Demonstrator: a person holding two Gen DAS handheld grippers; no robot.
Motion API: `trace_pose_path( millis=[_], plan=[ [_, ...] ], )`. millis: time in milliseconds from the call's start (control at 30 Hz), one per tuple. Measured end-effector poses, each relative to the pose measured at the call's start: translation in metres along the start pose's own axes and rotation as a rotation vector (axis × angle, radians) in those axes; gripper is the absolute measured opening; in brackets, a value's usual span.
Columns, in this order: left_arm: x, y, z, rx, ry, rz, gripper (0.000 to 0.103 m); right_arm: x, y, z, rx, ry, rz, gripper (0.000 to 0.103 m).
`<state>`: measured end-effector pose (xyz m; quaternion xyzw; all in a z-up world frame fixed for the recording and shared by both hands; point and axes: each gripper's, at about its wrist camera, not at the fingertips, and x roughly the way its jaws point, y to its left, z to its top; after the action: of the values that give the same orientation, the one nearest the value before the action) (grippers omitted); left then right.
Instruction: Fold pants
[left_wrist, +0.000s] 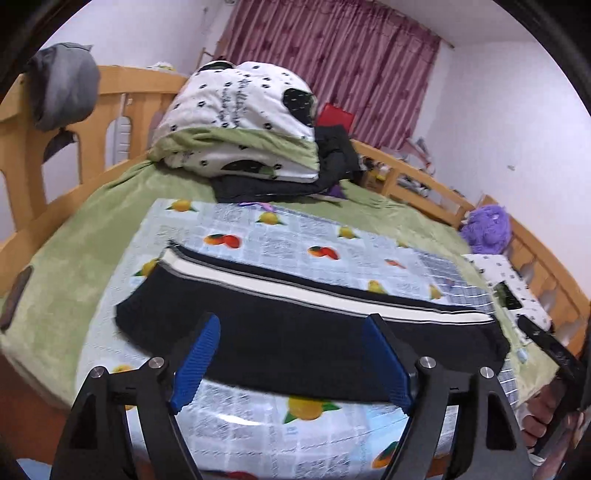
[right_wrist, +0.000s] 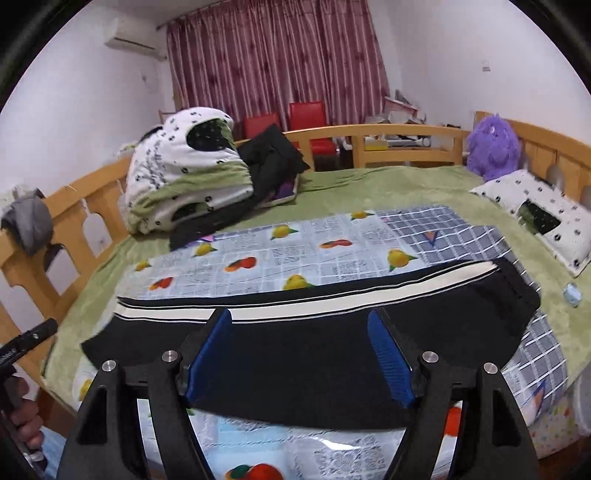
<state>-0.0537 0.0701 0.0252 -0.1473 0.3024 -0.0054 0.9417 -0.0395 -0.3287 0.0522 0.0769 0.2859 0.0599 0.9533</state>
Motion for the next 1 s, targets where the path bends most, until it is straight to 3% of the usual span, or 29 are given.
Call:
trace_pose_path(
  millis=[133, 333, 433, 500, 667, 767, 867, 1000],
  plan=[
    [0.004, 0.010, 0.000, 0.045, 0.009, 0.071, 0.080, 0.001, -0.007, -0.003, 0.016, 0.002, -0.028, 0.075],
    [0.034, 0.049, -0.005, 0.036, 0.035, 0.094, 0.080, 0.034, -0.032, -0.021, 0.083, 0.092, 0.030, 0.073],
    [0.054, 0.080, -0.008, -0.029, 0.042, 0.096, 0.080, 0.053, -0.042, -0.033, 0.078, 0.085, -0.009, 0.070],
    [0.068, 0.109, -0.012, -0.114, 0.059, 0.096, 0.072, 0.064, -0.047, -0.038, 0.075, 0.088, -0.008, 0.070],
    [0.094, 0.168, -0.036, -0.350, 0.097, -0.022, 0.060, 0.085, -0.062, -0.051, 0.162, 0.132, -0.020, 0.070],
    [0.106, 0.180, -0.049, -0.380, 0.133, 0.004, 0.060, 0.090, -0.064, -0.050, 0.217, 0.120, 0.017, 0.070],
    [0.115, 0.187, -0.056, -0.382, 0.154, 0.026, 0.060, 0.097, -0.056, -0.051, 0.208, 0.097, -0.013, 0.070],
    [0.128, 0.196, -0.062, -0.403, 0.156, 0.033, 0.058, 0.115, -0.045, -0.059, 0.204, 0.143, -0.009, 0.070]
  ],
)
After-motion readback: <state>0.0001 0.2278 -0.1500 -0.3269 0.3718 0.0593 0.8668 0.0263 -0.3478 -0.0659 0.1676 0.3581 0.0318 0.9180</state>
